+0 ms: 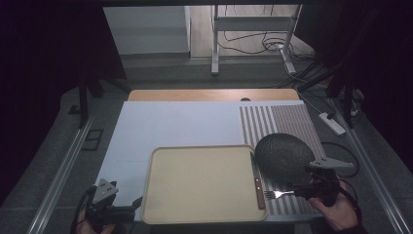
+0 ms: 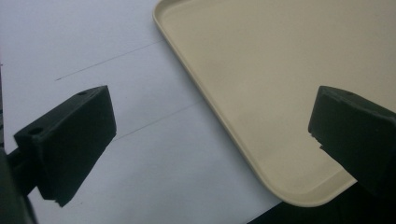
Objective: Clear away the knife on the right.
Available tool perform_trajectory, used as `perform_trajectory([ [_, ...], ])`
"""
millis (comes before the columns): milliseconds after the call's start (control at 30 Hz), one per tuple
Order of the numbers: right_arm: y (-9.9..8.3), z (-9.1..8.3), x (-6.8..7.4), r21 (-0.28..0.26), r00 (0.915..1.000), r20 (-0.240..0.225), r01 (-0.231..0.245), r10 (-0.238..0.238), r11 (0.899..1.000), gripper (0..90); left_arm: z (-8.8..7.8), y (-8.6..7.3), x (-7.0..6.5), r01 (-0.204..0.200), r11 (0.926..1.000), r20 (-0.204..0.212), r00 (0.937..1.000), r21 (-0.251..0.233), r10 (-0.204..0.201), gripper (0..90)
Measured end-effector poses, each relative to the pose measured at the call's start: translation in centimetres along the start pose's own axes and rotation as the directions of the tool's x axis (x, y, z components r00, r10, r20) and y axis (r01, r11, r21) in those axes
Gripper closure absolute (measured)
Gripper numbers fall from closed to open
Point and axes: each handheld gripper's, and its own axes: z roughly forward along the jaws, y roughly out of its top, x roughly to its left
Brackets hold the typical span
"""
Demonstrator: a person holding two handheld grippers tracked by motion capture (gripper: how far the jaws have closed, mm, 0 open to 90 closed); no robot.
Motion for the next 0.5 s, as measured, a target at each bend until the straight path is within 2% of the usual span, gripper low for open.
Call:
perform_trajectory([
  [233,-1.3,-1.0,-0.5,0.011,0.9998,0.017,-0.009,0.009,1.000,6.3,0.0,0.0,0.0,-0.003,1.0000,0.000,1.0000,0.001,0.003,0.7],
  [400,-2.4,-1.6,-0.9,0.028,0.9990,0.015,-0.043,0.043,0.999,5.7,0.0,0.0,0.0,0.000,1.0000,0.000,1.0000,0.000,0.000,0.7],
  [500,-2.6,-2.0,-1.1,0.012,0.9979,0.009,-0.064,0.063,0.998,5.3,0.0,0.0,0.0,-0.001,1.0000,0.000,1.0000,0.000,0.001,0.7],
])
